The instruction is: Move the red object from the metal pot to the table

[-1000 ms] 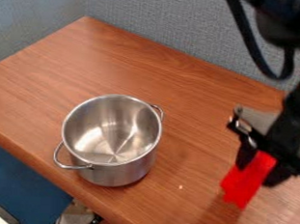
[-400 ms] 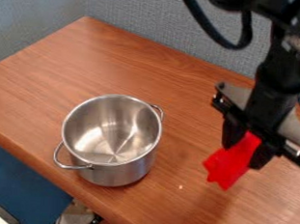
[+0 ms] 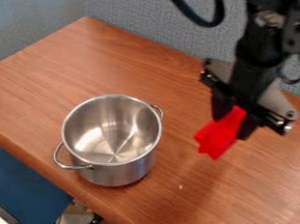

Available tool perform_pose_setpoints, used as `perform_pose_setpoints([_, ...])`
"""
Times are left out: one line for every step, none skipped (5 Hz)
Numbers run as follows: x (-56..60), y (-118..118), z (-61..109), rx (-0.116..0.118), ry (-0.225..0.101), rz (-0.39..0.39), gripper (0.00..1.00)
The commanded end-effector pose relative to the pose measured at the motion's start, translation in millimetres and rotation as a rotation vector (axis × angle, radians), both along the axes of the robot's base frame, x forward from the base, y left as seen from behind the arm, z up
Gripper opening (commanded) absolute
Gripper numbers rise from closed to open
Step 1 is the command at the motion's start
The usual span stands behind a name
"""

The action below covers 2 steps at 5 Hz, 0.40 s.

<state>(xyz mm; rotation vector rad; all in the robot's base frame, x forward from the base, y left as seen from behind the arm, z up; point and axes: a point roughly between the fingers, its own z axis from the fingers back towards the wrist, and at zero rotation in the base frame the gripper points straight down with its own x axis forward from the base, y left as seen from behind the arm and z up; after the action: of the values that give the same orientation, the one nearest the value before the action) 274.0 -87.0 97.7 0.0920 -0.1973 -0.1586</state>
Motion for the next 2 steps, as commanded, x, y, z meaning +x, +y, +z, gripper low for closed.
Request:
perform_pose_setpoints([14.3,12,5.4,-0.022,0.008,-0.040,0.00])
perform_pose_setpoints([18.9,0,7.4,-0.044,0.035,-0.105,0.00])
